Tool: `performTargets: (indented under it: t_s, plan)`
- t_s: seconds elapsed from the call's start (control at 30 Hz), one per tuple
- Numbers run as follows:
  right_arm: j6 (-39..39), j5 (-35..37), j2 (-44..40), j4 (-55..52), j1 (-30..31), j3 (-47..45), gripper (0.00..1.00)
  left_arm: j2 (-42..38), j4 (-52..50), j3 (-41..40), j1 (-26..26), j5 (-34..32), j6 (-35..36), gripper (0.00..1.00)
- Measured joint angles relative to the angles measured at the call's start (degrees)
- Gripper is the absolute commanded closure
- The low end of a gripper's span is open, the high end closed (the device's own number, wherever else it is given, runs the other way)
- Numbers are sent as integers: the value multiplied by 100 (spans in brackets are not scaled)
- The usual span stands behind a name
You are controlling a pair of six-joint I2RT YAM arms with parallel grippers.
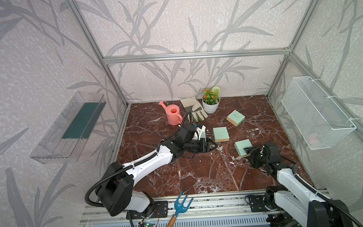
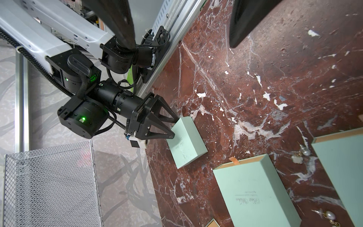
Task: Take out the earrings from the drawer-style jewelry box
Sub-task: Move the jewelry box to the center of the board.
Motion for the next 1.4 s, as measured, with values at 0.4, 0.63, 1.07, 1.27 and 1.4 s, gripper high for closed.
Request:
performTargets:
  t_s: [0.4, 0.63, 1.07, 1.27, 1.4]
  plan:
    - [382, 358, 643, 678, 315, 0, 44, 133, -188, 0, 17, -39, 136, 24]
    - [446, 428, 933, 1014, 337, 26, 45, 133, -188, -35, 42, -26, 140, 24]
    - [514, 350, 1897, 1853, 343, 323, 48, 133, -186, -37, 48, -28, 142, 24]
    - [525, 358, 2041, 1906, 348, 426, 48, 136, -186, -37, 70, -26, 142, 23]
    - [511, 354, 2280, 1904, 348, 625, 48, 140, -184, -37, 74, -26, 142, 24]
